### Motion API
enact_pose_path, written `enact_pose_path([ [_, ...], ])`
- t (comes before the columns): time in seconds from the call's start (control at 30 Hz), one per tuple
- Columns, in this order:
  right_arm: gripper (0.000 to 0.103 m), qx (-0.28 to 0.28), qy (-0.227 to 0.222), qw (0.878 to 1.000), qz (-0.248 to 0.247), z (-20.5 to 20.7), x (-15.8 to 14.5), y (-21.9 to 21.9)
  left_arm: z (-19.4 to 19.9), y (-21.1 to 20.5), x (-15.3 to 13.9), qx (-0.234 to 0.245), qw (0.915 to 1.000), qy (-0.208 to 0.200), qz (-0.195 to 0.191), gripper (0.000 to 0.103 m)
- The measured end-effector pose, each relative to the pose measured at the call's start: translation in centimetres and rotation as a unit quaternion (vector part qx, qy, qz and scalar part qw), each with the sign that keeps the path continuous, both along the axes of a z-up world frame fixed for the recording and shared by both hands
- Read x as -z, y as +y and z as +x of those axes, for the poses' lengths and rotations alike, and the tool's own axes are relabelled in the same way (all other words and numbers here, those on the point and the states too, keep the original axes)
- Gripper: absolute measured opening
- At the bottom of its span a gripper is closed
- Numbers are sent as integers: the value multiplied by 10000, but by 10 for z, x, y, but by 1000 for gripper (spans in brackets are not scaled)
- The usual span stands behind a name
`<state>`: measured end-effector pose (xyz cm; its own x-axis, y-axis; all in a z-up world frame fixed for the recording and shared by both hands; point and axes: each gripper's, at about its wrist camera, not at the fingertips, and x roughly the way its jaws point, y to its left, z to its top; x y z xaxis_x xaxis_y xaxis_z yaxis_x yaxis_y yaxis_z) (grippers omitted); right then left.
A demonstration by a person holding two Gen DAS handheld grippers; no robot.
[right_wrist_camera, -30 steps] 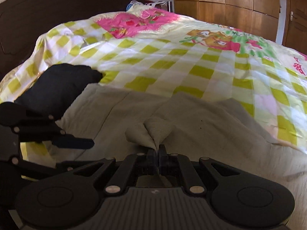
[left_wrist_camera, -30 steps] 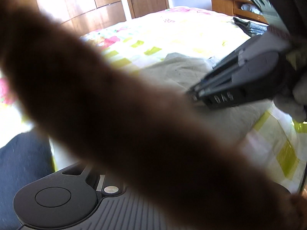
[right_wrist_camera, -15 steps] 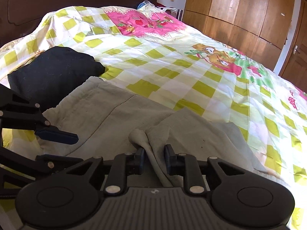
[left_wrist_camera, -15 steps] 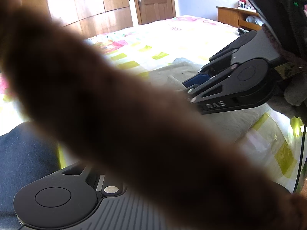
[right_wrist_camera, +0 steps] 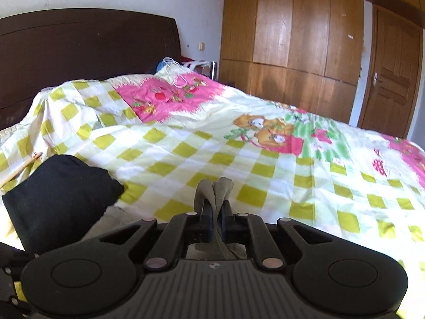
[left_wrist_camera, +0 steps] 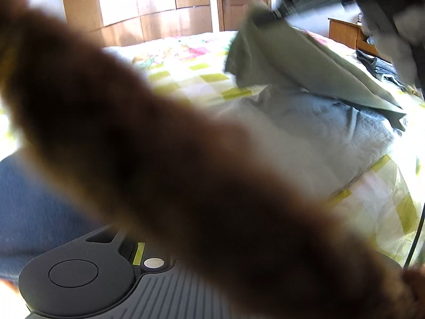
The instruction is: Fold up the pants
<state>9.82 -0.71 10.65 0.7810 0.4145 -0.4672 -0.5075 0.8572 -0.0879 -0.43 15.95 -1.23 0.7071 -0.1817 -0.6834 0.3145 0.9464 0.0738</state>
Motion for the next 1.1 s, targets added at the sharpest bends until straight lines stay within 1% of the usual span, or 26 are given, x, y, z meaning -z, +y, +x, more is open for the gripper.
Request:
enact_pose_path([
  [0.03, 24, -204, -108, 9997, -60, -3, -1, 12, -1, 0, 1, 1, 10000, 21, -28, 28],
  [0.1, 24, -645, -113, 9977, -165, -9, 5, 35, -4, 2, 2, -6, 10000, 40, -83, 28],
  [0.17, 24, -1030, 39, 9943, -276, -17, 18, 55, -8, 5, 2, -43, 9999, 47, -114, 28],
  [0.23, 23, -1438, 224, 9881, -494, -27, 39, 75, -11, 8, 2, -78, 9998, 66, -142, 28],
  [0.33, 23, -1764, 461, 9793, -884, -38, 70, 93, -14, 10, 3, -103, 9998, 101, -150, 28],
  [0.43, 23, -1800, 833, 9752, -979, -38, 87, 94, -16, 11, 3, -79, 9997, 108, -182, 28],
  [0.5, 22, -1597, 1064, 9789, -699, -29, 80, 85, -16, 11, 2, -65, 9997, 96, -201, 28],
  [0.57, 22, -1205, 1197, 9852, -213, -11, 60, 70, -16, 12, 1, -60, 9997, 64, -214, 28],
  [0.6, 22, -979, 1183, 9881, 52, -1, 47, 61, -16, 12, 1, -58, 9997, 44, -221, 28],
  [0.67, 22, -564, 996, 9915, 611, 16, 17, 44, -16, 13, -1, -50, 9997, 4, -246, 28],
  [0.73, 22, -329, 648, 9927, 964, 25, -10, 33, -15, 13, -3, -47, 9997, -37, -250, 28],
  [0.8, 22, -362, 337, 9943, 945, 24, -24, 34, -15, 14, -4, -52, 9996, -61, -268, 28],
  [0.83, 22, -457, 300, 9945, 890, 21, -24, 38, -14, 14, -5, -56, 9996, -72, -267, 28],
  [0.9, 22, -876, 526, 9926, 654, 10, -8, 53, -14, 14, -5, -66, 9996, -72, -261, 28],
  [0.97, 22, -1237, 841, 9886, 139, -5, 24, 74, -15, 14, -5, -71, 9997, -39, -231, 28],
  [1.03, 22, -1533, 1281, 9793, -332, -18, 66, 89, -16, 14, -5, -82, 9998, -12, -207, 28],
  [1.1, 22, -1714, 1595, 9708, -525, -29, 91, 94, -19, 14, -5, -84, 9999, 6, -143, 28],
])
